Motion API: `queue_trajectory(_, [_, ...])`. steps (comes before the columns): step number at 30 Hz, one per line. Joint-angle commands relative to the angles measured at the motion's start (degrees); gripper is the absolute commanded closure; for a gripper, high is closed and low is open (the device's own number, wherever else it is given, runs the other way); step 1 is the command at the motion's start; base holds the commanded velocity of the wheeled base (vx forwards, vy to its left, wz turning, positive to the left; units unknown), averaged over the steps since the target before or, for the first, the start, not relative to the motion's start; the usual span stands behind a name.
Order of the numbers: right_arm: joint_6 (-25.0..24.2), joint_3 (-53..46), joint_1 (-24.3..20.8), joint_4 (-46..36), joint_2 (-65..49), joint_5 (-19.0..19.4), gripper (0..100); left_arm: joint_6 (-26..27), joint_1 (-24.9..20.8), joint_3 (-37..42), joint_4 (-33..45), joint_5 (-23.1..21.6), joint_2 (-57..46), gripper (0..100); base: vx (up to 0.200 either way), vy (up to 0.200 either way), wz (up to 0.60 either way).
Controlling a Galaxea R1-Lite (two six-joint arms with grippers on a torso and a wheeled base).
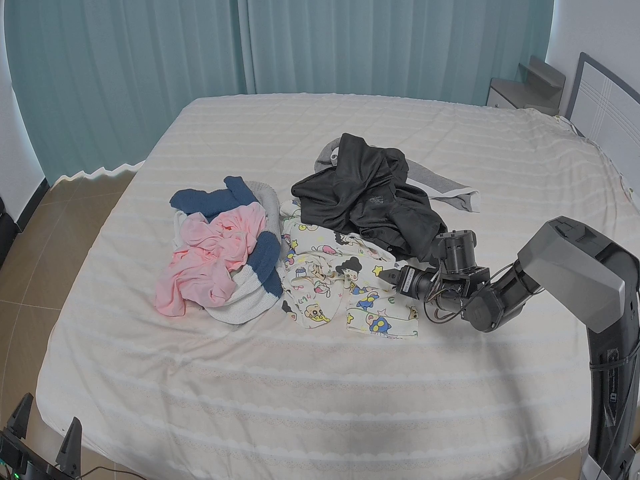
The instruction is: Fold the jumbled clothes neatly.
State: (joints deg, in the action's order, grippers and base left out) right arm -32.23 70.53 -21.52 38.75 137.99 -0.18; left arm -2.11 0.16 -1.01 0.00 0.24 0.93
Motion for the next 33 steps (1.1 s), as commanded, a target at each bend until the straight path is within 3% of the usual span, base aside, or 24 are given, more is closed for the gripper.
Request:
queue_trajectory(1, [0.2, 0.5, 0.3, 0.0, -0.5, -0.1, 0, -0.1, 0.0, 0.9, 0.0, 0.1, -0.6, 0, 0.0, 0.0, 0.0])
queue_trajectory(12, [4.9, 4.8, -0.1, 0.4, 7.3, -0.2, 0, -0.1, 0.0, 0.9, 0.0, 0.1, -0.6, 0, 0.0, 0.0, 0.0])
queue_trajectory(15, [8.2, 7.9, -0.5, 0.4, 10.2, -0.2, 0, -0.1, 0.0, 0.9, 0.0, 0.1, -0.6, 0, 0.0, 0.0, 0.0])
queue_trajectory(22, [9.3, 10.6, -3.2, 0.4, 11.3, -0.2, 0, -0.6, 0.0, 0.9, 0.0, 0.1, -0.6, 0, 0.0, 0.0, 0.0])
queue_trajectory(23, [9.3, 10.6, -3.3, 0.4, 11.3, -0.2, 100, -0.6, 0.0, 0.9, 0.0, 0.1, -0.6, 0, 0.0, 0.0, 0.0])
queue_trajectory(33, [9.6, 6.5, -2.9, 1.0, 6.9, -0.3, 100, -0.5, 0.0, 0.9, 0.0, 0.1, -0.6, 0, 0.0, 0.0, 0.0])
